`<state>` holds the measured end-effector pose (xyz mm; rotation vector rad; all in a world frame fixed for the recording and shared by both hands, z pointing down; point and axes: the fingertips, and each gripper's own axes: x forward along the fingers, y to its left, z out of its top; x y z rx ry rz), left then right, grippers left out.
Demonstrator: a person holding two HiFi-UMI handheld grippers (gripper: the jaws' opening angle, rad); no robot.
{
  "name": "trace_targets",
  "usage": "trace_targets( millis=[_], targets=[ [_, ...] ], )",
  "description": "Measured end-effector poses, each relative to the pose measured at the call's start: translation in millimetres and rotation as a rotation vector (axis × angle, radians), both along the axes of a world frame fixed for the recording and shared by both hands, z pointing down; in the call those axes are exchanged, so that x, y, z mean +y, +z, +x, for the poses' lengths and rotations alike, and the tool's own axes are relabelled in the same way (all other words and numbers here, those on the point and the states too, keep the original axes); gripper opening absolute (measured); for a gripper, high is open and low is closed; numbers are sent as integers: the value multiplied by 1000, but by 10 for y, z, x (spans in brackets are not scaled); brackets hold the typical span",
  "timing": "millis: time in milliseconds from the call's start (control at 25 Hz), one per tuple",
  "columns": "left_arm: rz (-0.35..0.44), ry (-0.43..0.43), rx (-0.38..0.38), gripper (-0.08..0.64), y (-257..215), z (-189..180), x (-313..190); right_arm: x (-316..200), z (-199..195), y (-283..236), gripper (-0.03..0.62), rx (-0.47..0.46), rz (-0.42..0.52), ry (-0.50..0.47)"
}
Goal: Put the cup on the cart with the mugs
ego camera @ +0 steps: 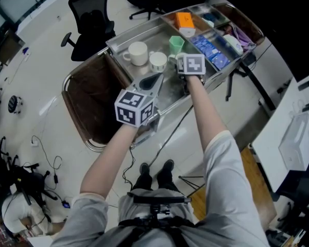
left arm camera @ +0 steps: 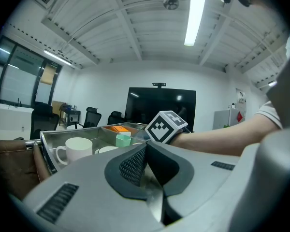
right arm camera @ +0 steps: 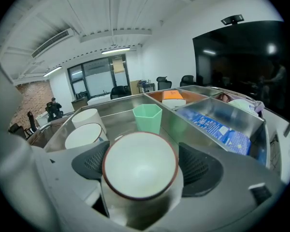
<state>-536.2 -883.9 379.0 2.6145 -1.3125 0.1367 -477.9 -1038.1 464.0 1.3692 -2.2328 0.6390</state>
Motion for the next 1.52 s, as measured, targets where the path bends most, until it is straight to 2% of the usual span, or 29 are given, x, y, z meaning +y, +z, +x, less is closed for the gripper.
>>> trace_targets(
  millis=[120, 320, 800, 960, 1080, 1160, 1240, 1320, 1400, 1520],
  targets=[
    [-1, 2, 0, 5, 2, 22, -9, -8, 3, -32, 446, 1, 26, -8],
    [0, 6, 1, 5, -5, 42, 0, 54, 66, -8, 448, 5, -3, 12],
    [8, 19, 0, 5, -46, 69, 94, 220, 103, -219, 448, 6, 29, 2],
    [17, 27, 1, 3, -100, 78, 148, 283, 286, -432, 447, 32, 94, 44],
    [28, 32, 3, 5, -170, 69, 197, 418, 324, -651, 442, 16, 143, 41],
    [35, 37, 5, 3, -217, 66, 244, 539, 348, -791, 396, 12, 177, 36],
    [41, 43, 4, 5, -257, 67, 298, 674, 379, -920, 287, 12, 211, 34],
    [46, 49, 2, 3, -282, 64, 353, 825, 410, -1032, 216, 9, 239, 33],
    [49, 56, 1, 3, -295, 56, 419, 977, 438, -1093, 156, -8, 254, 34],
    [51, 64, 2, 5, -292, 33, 541, 1217, 510, -1148, 105, -38, 271, 53]
  ],
)
